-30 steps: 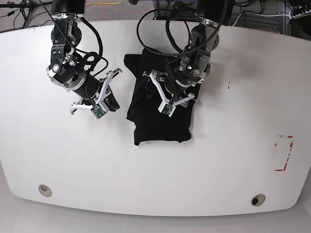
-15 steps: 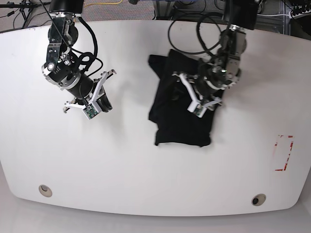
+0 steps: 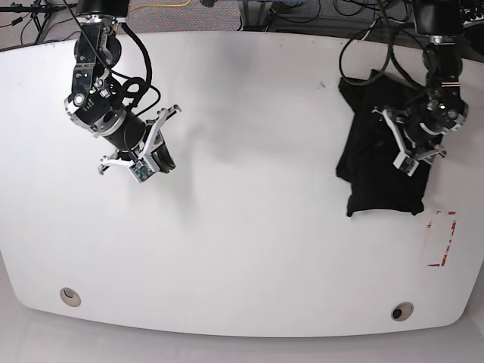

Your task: Fold the T-shirt properly

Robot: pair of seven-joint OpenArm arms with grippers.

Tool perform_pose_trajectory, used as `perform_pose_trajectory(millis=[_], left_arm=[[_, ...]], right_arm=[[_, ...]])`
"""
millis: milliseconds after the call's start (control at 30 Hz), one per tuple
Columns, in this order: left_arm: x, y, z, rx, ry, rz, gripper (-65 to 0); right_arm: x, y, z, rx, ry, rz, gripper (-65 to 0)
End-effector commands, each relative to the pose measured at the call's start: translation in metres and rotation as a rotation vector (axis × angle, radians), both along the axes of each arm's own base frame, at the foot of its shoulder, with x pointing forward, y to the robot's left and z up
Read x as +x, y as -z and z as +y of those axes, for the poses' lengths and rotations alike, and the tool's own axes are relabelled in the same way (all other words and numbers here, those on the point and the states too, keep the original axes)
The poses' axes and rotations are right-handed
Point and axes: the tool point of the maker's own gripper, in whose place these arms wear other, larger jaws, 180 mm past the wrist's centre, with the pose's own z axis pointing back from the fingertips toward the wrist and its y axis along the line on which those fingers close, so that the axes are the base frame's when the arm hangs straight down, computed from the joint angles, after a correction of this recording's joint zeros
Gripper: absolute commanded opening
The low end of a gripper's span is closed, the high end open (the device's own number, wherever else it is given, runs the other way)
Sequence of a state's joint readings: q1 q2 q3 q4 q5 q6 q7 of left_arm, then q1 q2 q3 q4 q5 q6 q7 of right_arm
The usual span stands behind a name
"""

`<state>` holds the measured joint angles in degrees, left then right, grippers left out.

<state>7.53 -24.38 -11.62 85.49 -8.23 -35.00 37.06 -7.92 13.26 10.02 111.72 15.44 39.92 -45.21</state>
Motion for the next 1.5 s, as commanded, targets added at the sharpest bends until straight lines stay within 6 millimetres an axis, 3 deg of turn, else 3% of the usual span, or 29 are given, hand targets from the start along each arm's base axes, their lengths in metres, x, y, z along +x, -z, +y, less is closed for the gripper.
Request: perform_pose_trajectory(millis=[0,233,400,567,800,967,1033,1167,1400,1467], left_arm=[[-0.030,0.009,0.061,0.195,-0.050,0.149,-26.1],[-0.045,-0.007,0.138,0.265,-0.134,0.211,-26.1],[-0.048,-0.018,0.177,0.284,-0.219,0.224,-26.1],[-0.029,-0.036,0.190,0.289,-0.234,0.162,-26.1],[0.004,-0.070,0.185,0.314,-0.213,0.055,-26.1],[0.024,-0.111,0.171,0.396,-0.168,-0.021,-26.2],[0.033,-0.130,0.152,0.436,-0.116,-0.077,-26.4],[0.033,-0.116,0.094,0.395,-0.002,-0.121,-26.5],[0.031,-0.111,0.007,0.230,0.038,-0.321,-26.5],[0.024,-0.109,-0.019,0.154,0.021,-0.381,-26.5]], right_arm=[[0.005,-0.015,0.003,0.020,-0.013,-0.053,-60.2],[-0.003,-0.008,0.004,0.022,-0.013,-0.028,-60.2],[-0.008,-0.003,0.004,0.022,-0.013,-0.013,-60.2],[-0.010,-0.001,0.005,0.026,-0.013,-0.006,-60.4],[-0.011,-0.001,0.005,0.026,-0.013,-0.006,-60.4],[-0.010,-0.016,0.000,0.009,0.000,-0.054,-60.6],[-0.010,-0.019,-0.008,0.007,0.024,-0.064,-60.6],[-0.004,-0.027,-0.013,0.025,0.044,-0.129,-60.6],[0.006,-0.013,-0.021,-0.005,0.109,-0.204,-60.6],[0.002,-0.004,-0.031,-0.011,0.144,-0.205,-60.6]])
